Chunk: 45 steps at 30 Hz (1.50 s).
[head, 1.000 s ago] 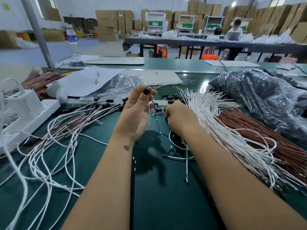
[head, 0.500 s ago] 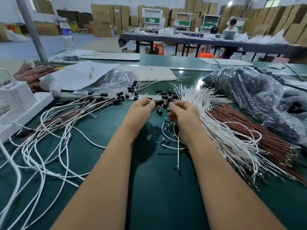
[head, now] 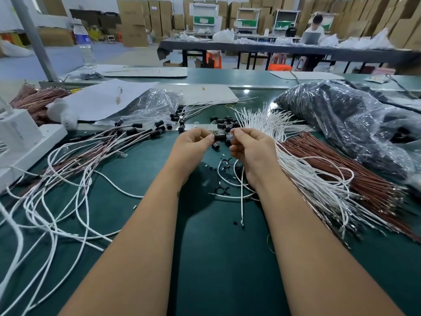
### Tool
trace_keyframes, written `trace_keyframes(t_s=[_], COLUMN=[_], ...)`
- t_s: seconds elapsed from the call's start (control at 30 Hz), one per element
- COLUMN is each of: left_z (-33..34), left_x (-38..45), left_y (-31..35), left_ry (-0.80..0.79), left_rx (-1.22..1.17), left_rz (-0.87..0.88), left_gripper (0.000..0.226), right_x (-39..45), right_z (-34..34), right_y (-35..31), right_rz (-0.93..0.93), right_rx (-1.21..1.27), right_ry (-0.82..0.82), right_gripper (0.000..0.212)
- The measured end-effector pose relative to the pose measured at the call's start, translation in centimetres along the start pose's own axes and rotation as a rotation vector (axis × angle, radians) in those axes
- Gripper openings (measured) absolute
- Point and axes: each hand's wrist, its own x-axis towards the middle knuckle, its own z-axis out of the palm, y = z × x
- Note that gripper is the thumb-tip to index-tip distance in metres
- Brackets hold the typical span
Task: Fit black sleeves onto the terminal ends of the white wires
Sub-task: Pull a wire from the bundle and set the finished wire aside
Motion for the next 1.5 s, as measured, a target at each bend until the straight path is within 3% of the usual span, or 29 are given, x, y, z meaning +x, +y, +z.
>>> trace_keyframes(t_s=[0.47, 0.8, 1.2, 1.5], left_z=[-0.13, -0.23, -0.19, 0.05], left_x=[0.02, 0.23, 0.2, 0.09], left_y=[-0.03, -0.23, -0.41, -0.46], left_ry=[0.013, -0.011, 0.024, 0.049], left_rx=[-0.036, -0.031, -0.003, -0.056], left_rz=[-0.016, -0.005, 0.033, 0.039], left_gripper=[0.021, 0.017, 0.013, 0.014], right_x=[-0.28, -0.23, -0.56, -0.85], right_z=[0.13, 0.15, 0.2, 0.41], right_y=[-0.12, -0.14, 0.23, 0.09], right_rz=[-0.111, -0.106, -0.01, 0.104], right_rx=[-0.192, -0.183, -0.182, -0.018], right_ry=[-0.012, -0.016, -0.051, -0.073], right_gripper=[0.014, 0.014, 0.011, 0.014])
